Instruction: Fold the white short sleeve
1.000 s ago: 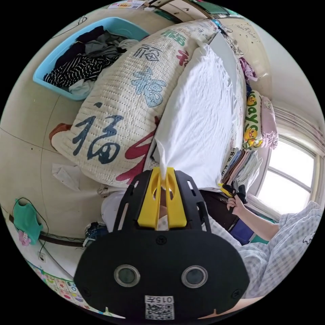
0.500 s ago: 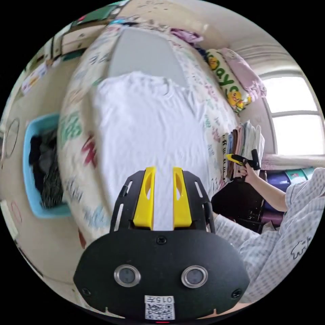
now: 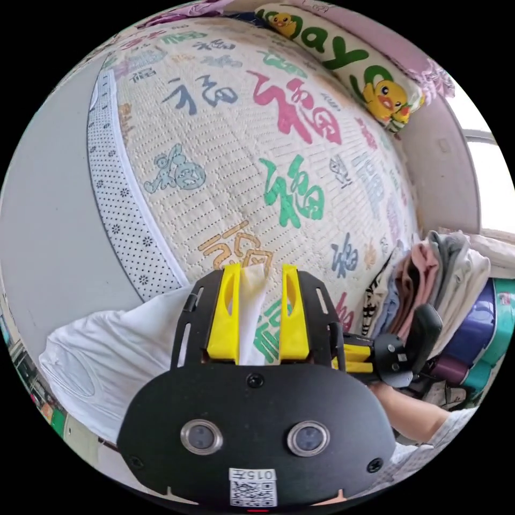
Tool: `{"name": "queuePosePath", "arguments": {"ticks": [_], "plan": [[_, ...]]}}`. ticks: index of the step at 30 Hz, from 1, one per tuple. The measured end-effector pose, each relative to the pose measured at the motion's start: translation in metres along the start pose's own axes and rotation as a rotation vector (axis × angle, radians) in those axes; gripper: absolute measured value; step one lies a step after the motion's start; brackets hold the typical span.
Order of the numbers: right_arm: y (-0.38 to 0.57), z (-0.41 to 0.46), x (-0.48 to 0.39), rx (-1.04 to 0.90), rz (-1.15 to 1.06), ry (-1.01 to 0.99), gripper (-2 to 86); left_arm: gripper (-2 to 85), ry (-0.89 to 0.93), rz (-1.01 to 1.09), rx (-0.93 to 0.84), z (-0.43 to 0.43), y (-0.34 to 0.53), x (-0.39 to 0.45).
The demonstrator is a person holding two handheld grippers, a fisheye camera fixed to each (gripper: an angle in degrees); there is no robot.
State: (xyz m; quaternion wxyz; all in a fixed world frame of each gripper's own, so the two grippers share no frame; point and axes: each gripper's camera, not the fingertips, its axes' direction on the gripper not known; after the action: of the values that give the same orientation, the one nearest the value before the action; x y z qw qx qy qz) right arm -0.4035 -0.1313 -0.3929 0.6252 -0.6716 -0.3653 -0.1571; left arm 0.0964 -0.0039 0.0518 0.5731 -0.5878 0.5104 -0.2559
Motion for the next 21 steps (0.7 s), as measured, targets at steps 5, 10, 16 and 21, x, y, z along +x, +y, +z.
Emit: {"name": "queuePosePath", "arguments": {"ticks": [5,10,16,21], "plan": [[-0.016,0.009,0.016,-0.039,-0.113,-0.052,7.2,1.1,0.101,-0.148,0.143,-0.013,0.024,-0.040],[-0.032,0.010,0.021,-0.061,-0.243,-0.183,8.8,0.1,0.111,-0.297,0.292,-0.051,0.086,-0.089],[-0.033,-0.001,0.013,-0.128,-0.332,-0.225,2.7,-0.1,0.098,-0.369,0.336,-0.060,0.121,-0.111],[0.004,-0.058,0.018,-0.014,-0.227,-0.151,0.7,-0.1,0.236,-0.192,0.412,-0.055,0.091,-0.075]]}}
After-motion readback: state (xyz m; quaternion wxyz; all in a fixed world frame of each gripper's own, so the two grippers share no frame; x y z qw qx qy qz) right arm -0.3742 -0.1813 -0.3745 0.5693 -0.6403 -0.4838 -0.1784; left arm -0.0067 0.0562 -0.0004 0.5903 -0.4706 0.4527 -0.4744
